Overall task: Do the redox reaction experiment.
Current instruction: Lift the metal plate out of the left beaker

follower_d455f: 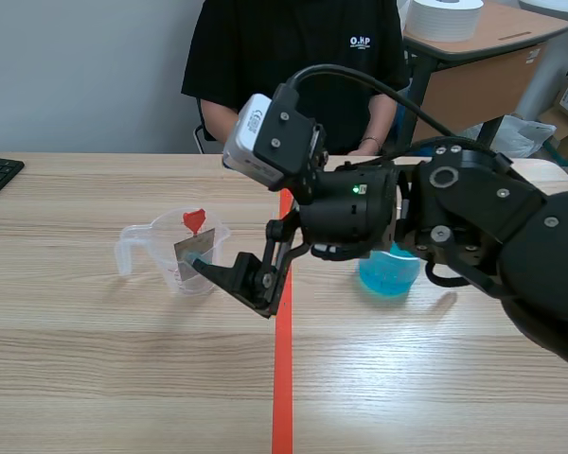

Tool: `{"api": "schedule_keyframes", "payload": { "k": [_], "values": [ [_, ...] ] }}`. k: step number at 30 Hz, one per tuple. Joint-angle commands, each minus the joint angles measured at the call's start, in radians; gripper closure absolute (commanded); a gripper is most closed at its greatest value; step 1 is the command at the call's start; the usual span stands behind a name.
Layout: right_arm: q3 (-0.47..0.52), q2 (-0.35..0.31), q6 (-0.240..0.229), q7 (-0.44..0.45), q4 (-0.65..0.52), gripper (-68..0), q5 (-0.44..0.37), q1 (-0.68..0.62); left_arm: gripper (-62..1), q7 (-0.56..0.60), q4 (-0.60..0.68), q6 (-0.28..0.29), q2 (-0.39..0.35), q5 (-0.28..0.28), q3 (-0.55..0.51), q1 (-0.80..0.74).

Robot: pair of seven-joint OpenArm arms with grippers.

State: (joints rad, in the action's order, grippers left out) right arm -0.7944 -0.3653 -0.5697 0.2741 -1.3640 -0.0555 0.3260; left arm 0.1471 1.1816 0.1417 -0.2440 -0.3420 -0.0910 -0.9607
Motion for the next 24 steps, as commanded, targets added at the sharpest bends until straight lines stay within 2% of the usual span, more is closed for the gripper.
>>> {"api": "schedule_keyframes", "payload": {
  "k": [1,8,24],
  "values": [
    [0.000,0.011,0.003,0.014,-0.010,-67.9,0.007,0.038,-62.3,0.011,0.010,0.003,-0.006,-0.005,-0.003,-0.005],
    [-0.048,0.044,0.004,0.014,0.033,-66.4,0.072,0.094,-62.3,0.014,0.010,0.003,-0.006,-0.005,-0.003,-0.005],
    [-0.049,0.041,0.005,0.032,0.033,-31.9,0.072,0.104,-62.3,0.014,0.010,0.003,-0.006,-0.005,-0.003,-0.005]
  ]
}}
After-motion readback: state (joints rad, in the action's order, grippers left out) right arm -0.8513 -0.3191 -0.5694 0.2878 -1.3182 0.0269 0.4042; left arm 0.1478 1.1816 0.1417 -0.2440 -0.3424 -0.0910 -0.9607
